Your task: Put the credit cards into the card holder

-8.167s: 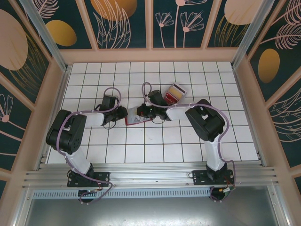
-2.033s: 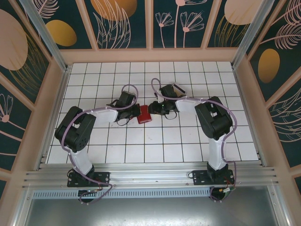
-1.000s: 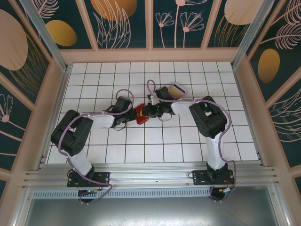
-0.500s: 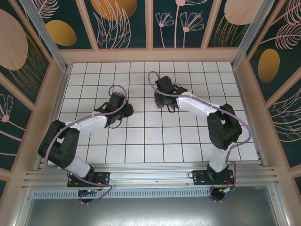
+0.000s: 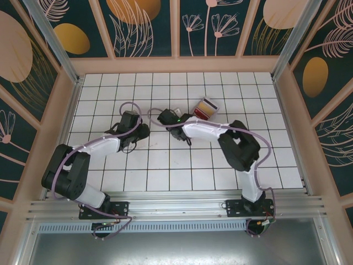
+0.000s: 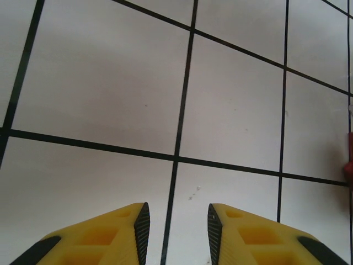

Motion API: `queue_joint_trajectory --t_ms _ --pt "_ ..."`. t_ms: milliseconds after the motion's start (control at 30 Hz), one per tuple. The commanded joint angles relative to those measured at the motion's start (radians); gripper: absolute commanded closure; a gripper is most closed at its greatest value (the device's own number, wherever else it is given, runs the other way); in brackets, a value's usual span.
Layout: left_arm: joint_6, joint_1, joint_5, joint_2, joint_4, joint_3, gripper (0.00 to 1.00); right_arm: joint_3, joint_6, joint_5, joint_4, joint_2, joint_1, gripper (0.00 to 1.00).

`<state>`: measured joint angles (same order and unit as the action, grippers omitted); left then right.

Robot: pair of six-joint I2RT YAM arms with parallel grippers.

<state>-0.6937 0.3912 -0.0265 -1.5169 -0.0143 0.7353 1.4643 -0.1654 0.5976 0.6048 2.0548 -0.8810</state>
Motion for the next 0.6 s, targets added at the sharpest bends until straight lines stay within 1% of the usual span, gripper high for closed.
queue_joint_trajectory --t_ms 0,67,100,133,167,233,400,500,567 --pt "0.000 -0.019 -0.027 0.025 -0.028 -0.031 0.64 0.054 -0.026 -0.028 0.032 0.047 -0.032 0.84" --pt "0.000 -0.021 -0.027 0.023 -0.029 -0.034 0.64 0.065 -0.035 -0.055 0.022 0.060 -0.039 0.73" --pt "0.000 -0.022 -0.029 0.021 -0.027 -0.036 0.64 0.067 -0.041 -0.074 0.014 0.060 -0.040 0.64" --pt "-0.001 -0.023 -0.030 0.019 -0.030 -0.037 0.64 0.068 -0.042 -0.102 0.002 0.053 -0.039 0.58" --pt "-0.002 -0.023 -0.031 0.017 -0.032 -0.037 0.64 0.068 -0.042 -0.126 -0.010 0.047 -0.040 0.56" --pt "-0.001 -0.023 -0.037 0.012 -0.033 -0.036 0.64 0.068 -0.043 -0.184 -0.036 0.027 -0.038 0.53" --pt "0.008 -0.023 -0.054 0.006 -0.032 -0.012 0.64 0.060 -0.044 -0.312 -0.085 -0.037 -0.021 0.51" --pt "0.015 -0.023 -0.094 -0.001 -0.048 0.005 0.65 0.016 -0.058 -0.404 -0.143 -0.125 0.015 0.51" --pt "0.017 -0.023 -0.134 -0.008 -0.080 0.010 0.65 -0.025 -0.073 -0.470 -0.188 -0.188 0.058 0.51"
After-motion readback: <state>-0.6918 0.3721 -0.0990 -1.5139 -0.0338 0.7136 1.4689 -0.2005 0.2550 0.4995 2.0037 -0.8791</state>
